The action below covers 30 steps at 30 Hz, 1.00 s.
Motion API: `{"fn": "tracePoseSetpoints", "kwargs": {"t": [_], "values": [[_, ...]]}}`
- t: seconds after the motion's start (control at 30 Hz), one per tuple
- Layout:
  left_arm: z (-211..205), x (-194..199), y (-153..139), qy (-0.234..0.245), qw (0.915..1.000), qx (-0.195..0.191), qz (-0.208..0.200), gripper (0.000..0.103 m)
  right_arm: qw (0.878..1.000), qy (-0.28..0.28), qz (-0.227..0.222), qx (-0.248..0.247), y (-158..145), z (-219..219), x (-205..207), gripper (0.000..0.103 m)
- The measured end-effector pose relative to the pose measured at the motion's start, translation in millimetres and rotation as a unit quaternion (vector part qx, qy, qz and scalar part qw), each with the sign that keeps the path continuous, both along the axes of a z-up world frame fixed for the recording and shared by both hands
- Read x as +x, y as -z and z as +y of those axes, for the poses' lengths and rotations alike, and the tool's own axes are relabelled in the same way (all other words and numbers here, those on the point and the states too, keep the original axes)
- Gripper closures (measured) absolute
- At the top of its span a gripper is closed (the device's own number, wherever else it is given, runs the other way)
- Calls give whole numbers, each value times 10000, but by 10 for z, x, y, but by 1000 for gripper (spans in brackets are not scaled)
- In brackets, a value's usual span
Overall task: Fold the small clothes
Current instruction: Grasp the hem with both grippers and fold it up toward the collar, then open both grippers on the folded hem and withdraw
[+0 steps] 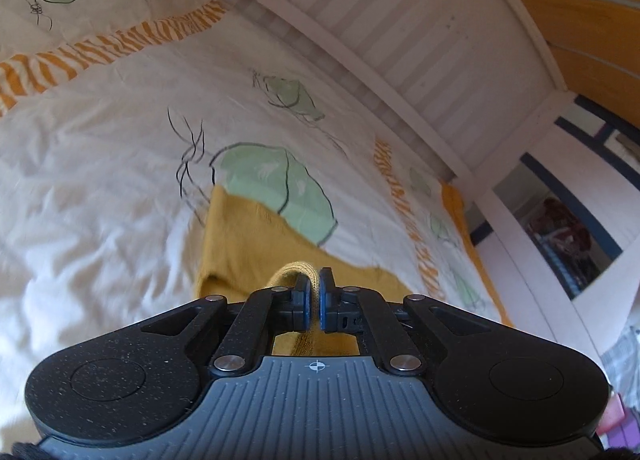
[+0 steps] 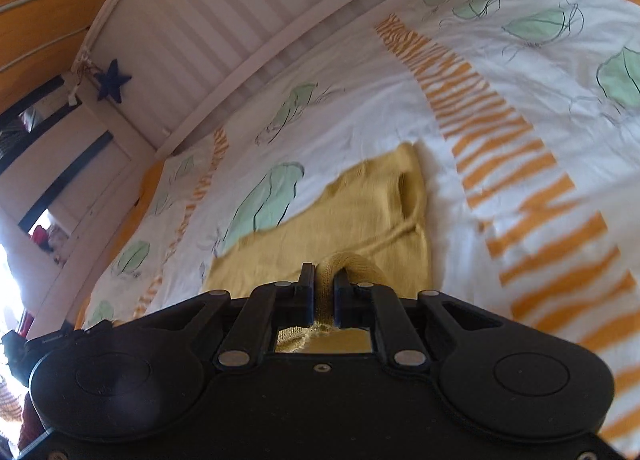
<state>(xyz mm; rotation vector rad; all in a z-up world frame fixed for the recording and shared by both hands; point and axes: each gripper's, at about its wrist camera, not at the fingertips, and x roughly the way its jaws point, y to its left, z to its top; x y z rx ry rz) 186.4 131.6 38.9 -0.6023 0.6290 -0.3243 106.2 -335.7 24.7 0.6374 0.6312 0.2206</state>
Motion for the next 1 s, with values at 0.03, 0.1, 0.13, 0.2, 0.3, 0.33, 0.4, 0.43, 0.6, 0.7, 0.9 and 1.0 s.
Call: {"fn": "tracePoseSetpoints", "kwargs": {"t": [0.03,0.1,0.13,0.2,0.3,0.33,0.4,0.43,0.6,0.7,0.9,1.0], "values": [[-24,105,9,-16,10000,43,-16,99,10000,34,-14,-49,7,-8,108,87],[-76,304,44,-62,9999,154,-33,99,9998,73,-41,-155,30,-4,320,87],[-94,397,71,-79,9998,200,-31,99,9997,83,-45,-217,52,0,422,87],[-132,579,125,-112,9996,268,31,99,9995,118,-32,-291,99,12,639,87],[-140,815,226,-191,9991,349,115,99,9993,143,49,-353,181,31,916,87],[-156,888,258,-222,9989,401,139,99,9991,149,90,-387,210,40,1010,87],[-170,1025,337,-317,9981,465,230,99,9987,180,169,-450,276,57,1176,87],[-170,1094,383,-360,9978,485,288,99,9985,191,218,-474,311,62,1253,87],[-213,1343,592,-562,9942,755,530,98,9965,247,472,-640,490,90,1539,84],[-204,1415,667,-804,9910,883,599,94,9955,300,528,-726,557,105,1602,82],[-213,1338,483,-887,9870,1317,254,73,9942,535,373,-856,515,82,1553,28],[-309,1202,344,-663,9851,1588,70,68,9903,566,209,-1255,402,107,1510,28]]}}
